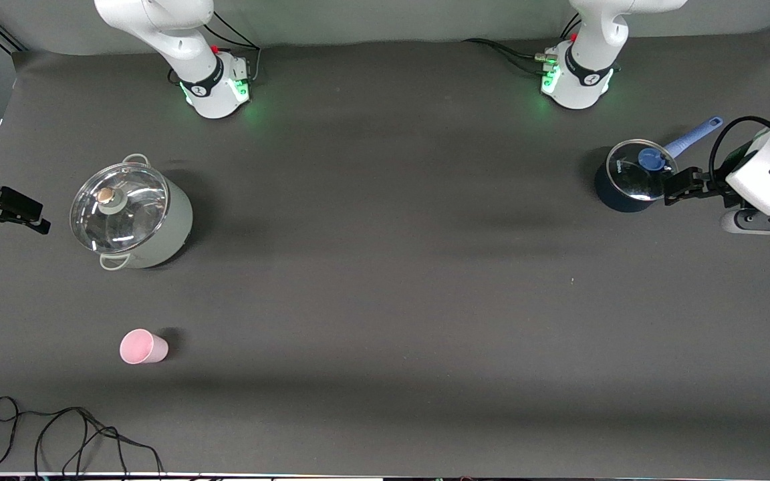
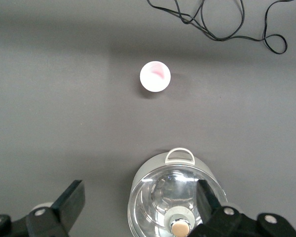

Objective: Transfer pink cup from left to right arm

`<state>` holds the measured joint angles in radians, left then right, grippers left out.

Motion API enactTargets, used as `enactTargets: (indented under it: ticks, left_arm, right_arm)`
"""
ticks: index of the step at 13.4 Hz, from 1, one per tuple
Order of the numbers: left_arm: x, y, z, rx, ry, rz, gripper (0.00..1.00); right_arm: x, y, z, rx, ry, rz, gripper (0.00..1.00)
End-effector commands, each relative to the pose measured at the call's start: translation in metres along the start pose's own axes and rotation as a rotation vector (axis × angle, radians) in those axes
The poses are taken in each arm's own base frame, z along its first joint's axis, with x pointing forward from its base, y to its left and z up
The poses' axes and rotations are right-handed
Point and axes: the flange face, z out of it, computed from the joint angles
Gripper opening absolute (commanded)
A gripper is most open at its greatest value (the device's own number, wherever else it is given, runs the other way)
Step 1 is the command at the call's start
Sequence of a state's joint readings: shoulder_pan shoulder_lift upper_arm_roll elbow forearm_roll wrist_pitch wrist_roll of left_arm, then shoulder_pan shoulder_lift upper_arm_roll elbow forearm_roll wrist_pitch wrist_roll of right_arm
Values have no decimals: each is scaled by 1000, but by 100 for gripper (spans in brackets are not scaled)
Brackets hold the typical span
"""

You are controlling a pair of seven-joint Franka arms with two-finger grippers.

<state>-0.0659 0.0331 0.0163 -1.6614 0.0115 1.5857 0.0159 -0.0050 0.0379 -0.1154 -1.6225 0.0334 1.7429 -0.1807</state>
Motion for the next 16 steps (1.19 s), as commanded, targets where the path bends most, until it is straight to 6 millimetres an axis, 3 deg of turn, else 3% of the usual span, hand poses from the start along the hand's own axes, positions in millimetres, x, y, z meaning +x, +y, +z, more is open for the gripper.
enactTargets:
  ticks: [1, 4, 16]
  left_arm:
    - [1, -3, -6, 2, -9, 6, 100]
    - [1, -5, -6, 0, -9, 3, 100]
    - [4, -4, -3, -6, -8, 3, 100]
  right_arm:
    - [0, -11, -8, -7, 0, -3, 100]
    - [3, -22, -11, -8, 7, -17, 100]
    - [-7, -26, -6, 15, -81, -19, 100]
